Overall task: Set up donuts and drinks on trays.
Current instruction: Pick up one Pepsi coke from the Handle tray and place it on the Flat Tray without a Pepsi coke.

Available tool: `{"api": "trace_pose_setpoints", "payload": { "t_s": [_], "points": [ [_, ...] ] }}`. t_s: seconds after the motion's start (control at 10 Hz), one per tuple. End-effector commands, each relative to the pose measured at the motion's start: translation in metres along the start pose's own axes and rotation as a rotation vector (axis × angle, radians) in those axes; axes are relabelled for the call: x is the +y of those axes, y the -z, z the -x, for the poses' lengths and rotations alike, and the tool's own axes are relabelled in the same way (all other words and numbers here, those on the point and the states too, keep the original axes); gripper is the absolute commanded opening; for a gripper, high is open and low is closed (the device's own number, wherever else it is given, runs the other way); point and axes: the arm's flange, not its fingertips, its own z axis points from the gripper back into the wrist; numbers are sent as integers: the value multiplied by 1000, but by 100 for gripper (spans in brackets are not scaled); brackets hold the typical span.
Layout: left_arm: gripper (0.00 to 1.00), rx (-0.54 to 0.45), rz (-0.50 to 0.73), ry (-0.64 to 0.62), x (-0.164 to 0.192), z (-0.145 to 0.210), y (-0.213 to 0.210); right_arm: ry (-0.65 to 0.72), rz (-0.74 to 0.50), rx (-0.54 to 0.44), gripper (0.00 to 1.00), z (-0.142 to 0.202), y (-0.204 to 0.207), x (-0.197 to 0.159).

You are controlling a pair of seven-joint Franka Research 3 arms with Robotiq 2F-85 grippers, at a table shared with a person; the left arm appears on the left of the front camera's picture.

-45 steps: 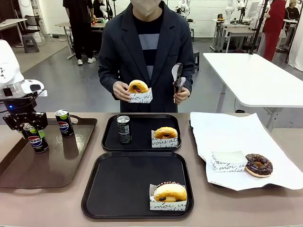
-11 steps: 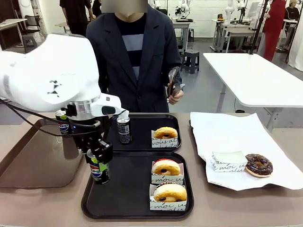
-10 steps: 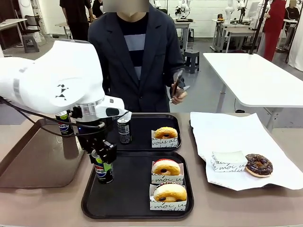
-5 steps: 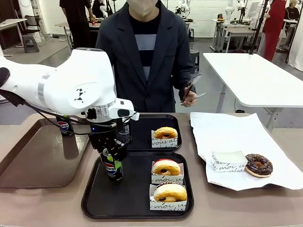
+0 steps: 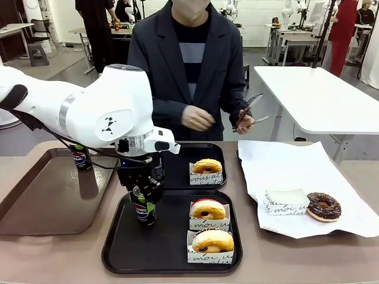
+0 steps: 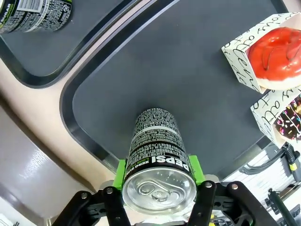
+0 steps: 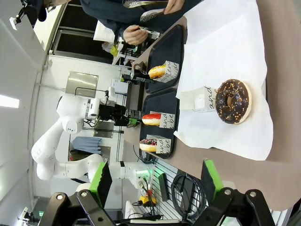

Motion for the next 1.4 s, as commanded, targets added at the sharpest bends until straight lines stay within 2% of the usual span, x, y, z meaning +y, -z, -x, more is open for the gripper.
{"api": "trace_pose_setpoints", "payload": {
  "t_s": [0.0,0.1,0.2,0.4,0.9,1.3],
  "points": [
    [100,-23,-15,-12,-6,-1,-9,-19,-20,-12,100,-1,0,-1],
    [100,-26,-14,-9,-6,3,-17,-19,-20,-12,100,-1,0,-1],
    [79,-28,-14,-12,-5,8,-25,-19,-20,-12,100,-1,0,-1],
    [99,-28,-12,-12,-5,24,-40,-19,-20,-12,100,-1,0,-1],
    [100,-84,-10,-13,1,67,-72,-19,-20,-12,100,-1,0,-1],
    [100,-78,11,-18,25,96,-84,-19,-20,-12,100,-1,0,-1]
  ]
}}
